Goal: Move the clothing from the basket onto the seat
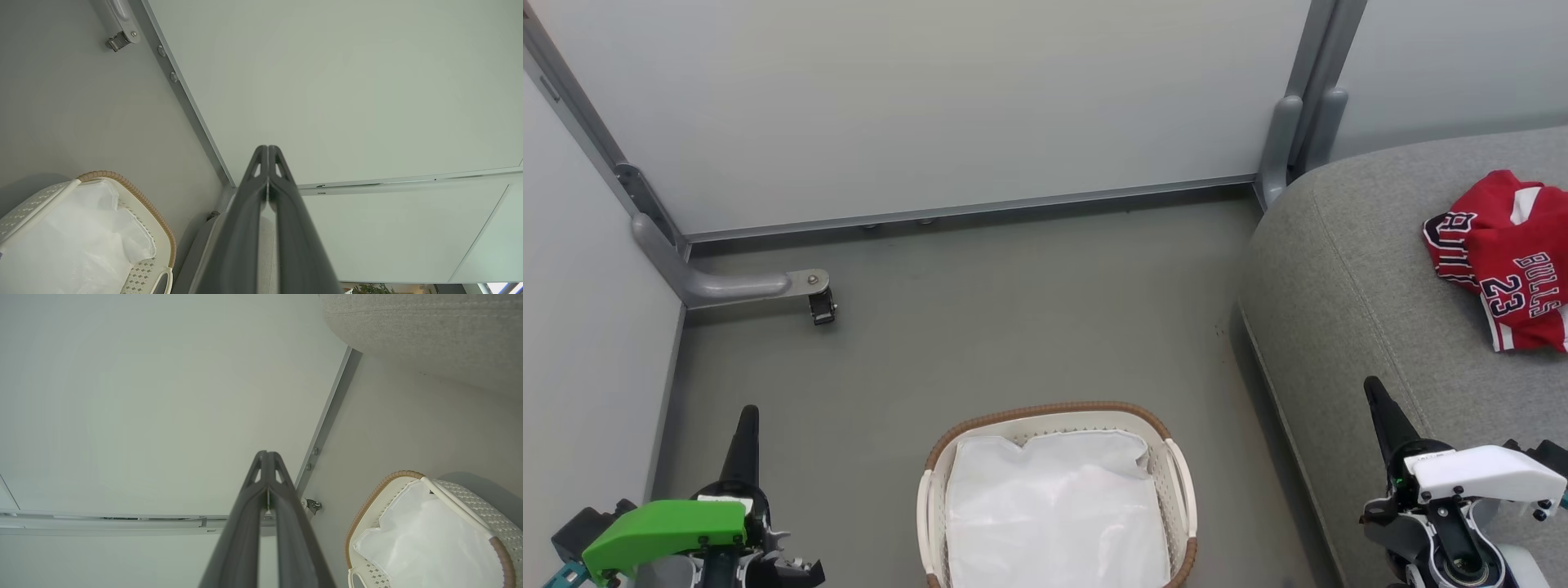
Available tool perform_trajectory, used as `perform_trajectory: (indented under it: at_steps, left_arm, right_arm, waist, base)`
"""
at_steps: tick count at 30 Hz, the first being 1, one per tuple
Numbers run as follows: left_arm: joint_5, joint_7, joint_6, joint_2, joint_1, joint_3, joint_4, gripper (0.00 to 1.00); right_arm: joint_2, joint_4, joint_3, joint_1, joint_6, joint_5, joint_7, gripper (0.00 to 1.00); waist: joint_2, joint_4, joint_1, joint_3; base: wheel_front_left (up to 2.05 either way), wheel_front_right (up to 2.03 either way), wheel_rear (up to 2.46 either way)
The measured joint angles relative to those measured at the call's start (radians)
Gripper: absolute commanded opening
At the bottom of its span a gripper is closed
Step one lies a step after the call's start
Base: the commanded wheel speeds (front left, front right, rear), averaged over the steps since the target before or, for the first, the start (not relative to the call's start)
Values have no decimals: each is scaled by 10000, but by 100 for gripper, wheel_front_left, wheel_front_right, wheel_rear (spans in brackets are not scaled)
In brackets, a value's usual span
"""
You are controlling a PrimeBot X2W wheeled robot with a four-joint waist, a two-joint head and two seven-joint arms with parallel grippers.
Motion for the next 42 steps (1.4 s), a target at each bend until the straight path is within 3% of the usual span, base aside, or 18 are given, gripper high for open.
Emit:
perform_trajectory:
  at_steps: [27,42]
  left_arm:
    - [-1879,497,-159,12,-293,167,-127,0]
    - [-1893,502,-171,13,-312,171,-138,0]
  right_arm:
    - [50,-326,-290,44,0,1820,504,0]
    - [52,-336,-295,45,0,1837,504,0]
  waist:
    - [0,-29,0,-44]
    - [0,-29,0,-45]
  base:
    - [0,0,0]
    - [0,0,0]
